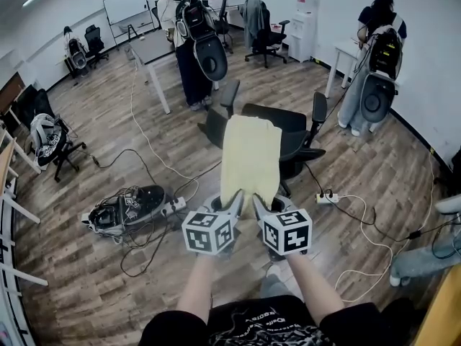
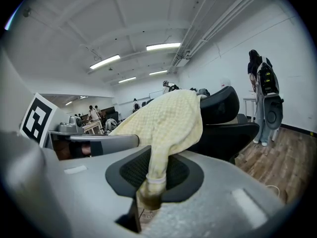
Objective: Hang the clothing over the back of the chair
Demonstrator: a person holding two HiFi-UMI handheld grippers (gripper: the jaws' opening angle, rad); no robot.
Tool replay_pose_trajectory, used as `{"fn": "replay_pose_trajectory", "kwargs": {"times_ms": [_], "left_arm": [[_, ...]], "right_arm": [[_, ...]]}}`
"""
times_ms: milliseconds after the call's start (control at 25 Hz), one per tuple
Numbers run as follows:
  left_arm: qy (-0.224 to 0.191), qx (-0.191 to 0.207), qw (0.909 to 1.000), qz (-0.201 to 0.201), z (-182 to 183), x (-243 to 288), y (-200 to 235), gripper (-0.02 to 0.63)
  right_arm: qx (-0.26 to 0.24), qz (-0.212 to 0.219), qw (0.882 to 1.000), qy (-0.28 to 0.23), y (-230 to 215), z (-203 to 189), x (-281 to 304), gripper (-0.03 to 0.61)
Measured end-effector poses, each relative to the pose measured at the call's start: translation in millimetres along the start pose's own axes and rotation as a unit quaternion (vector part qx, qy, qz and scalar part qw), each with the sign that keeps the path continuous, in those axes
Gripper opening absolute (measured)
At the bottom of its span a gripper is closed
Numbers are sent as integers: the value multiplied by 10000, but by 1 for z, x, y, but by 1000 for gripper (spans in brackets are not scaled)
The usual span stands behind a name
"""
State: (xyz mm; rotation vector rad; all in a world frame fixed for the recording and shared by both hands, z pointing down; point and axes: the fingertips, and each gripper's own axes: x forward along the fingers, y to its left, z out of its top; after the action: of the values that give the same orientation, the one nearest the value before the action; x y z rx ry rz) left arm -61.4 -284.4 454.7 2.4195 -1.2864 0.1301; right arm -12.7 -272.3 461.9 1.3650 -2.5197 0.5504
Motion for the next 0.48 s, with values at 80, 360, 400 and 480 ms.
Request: {"fn": "replay_pose_trajectory", "kwargs": {"times_ms": [80, 360, 400, 480], "left_arm": [[55, -56, 10000, 8, -5, 3, 1, 55], [148, -139, 9997, 139, -19, 13, 9, 55], [147, -155, 9997, 145, -20, 14, 10, 55], [166, -193, 9996, 154, -23, 18, 11, 57]], "right_arm": [[91, -14, 10000, -32, -3, -4, 2, 52], [113, -51, 9999, 102, -12, -19, 15, 54], [111, -48, 9999, 97, -13, -20, 17, 55], [139, -48, 9998, 102, -17, -22, 19, 57]]}}
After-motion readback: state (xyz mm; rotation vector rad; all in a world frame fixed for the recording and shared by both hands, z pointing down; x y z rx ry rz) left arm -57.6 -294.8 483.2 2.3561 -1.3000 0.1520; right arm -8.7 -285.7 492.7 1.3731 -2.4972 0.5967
